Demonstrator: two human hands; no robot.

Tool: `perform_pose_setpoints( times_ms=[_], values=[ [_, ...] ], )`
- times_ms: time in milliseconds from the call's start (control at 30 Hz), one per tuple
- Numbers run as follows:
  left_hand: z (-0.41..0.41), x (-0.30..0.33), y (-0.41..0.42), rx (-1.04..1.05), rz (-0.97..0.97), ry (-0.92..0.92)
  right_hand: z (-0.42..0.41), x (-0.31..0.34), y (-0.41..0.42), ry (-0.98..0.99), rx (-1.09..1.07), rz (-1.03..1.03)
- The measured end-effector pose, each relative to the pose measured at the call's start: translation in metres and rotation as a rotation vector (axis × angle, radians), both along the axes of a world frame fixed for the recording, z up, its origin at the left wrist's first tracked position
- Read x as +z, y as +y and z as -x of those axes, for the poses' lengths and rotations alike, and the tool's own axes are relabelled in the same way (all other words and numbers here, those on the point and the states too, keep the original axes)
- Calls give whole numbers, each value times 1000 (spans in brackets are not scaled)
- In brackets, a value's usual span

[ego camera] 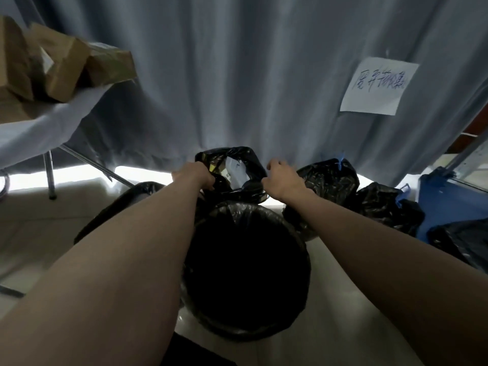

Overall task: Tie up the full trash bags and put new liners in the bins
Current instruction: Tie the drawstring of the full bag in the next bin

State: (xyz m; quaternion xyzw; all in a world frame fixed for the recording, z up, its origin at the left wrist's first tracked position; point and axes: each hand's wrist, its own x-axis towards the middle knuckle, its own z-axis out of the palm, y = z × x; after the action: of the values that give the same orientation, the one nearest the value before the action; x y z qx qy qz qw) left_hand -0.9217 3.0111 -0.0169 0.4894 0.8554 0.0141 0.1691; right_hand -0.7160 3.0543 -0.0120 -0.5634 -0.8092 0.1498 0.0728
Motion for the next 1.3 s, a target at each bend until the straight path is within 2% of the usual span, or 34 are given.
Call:
perform_pose_setpoints(
  times_ms=[200, 400, 533, 667, 767, 1033, 1300],
  values=[
    [8, -30, 29, 92, -15, -144, 23, -37, 41, -11, -33, 71],
    [15, -59, 42, 202, -93, -176, 38, -69, 68, 107, -150, 240],
    [17, -67, 47, 239, -137, -208, 40, -80, 80, 244, -243, 293],
    [16, -70, 47, 263, -156, -187, 43, -85, 84, 510, -391, 482],
    [13, -71, 48, 234, -134, -142, 45, -87, 83, 633, -488, 557],
    [3, -56, 53, 250, -189, -144, 37, -79, 77, 732, -514, 506],
    [-26, 19, 35, 253, -434, -106, 18, 12, 56, 803, -457, 336]
  ],
)
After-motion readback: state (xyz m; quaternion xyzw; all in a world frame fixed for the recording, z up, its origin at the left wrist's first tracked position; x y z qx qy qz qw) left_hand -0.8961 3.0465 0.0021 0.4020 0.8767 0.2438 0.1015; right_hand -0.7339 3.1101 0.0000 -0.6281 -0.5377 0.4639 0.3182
